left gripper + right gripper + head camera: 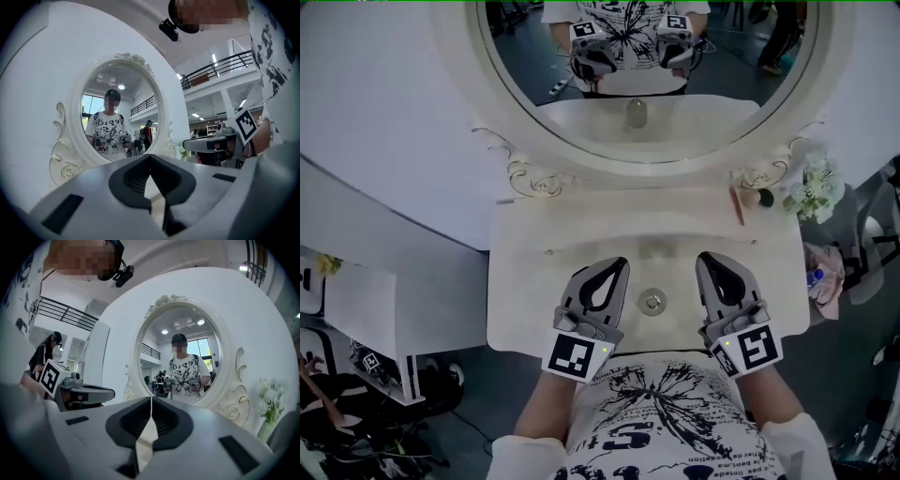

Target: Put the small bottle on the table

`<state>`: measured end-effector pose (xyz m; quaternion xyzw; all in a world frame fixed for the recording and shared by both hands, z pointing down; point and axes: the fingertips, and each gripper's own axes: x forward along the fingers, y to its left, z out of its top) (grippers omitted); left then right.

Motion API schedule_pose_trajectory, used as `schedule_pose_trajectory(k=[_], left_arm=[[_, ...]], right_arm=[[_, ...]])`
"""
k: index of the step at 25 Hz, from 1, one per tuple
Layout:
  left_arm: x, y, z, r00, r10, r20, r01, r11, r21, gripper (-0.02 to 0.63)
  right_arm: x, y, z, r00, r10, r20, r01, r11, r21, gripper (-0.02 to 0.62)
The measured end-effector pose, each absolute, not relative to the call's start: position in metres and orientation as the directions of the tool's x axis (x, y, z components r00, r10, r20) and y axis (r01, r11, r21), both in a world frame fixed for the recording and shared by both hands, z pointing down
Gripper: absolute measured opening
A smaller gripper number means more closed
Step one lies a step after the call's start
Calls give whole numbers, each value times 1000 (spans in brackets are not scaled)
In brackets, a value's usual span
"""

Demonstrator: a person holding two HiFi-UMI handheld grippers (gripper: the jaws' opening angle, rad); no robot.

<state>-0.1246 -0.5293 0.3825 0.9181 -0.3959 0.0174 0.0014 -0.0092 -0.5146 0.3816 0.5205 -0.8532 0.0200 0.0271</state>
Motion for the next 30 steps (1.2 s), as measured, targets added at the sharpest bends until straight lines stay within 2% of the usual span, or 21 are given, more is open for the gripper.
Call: schedule_pose_trajectory(k=[20, 30], left_arm=[[-126, -525, 373, 707, -707, 2, -707, -707, -18, 20], [-124, -524, 375, 711, -703, 1, -703, -711, -17, 20]], right_arm=[[-25, -505, 389, -435, -895, 104, -894, 442, 69, 17], [-23, -506, 397, -419, -900, 122, -904, 426, 38, 17]])
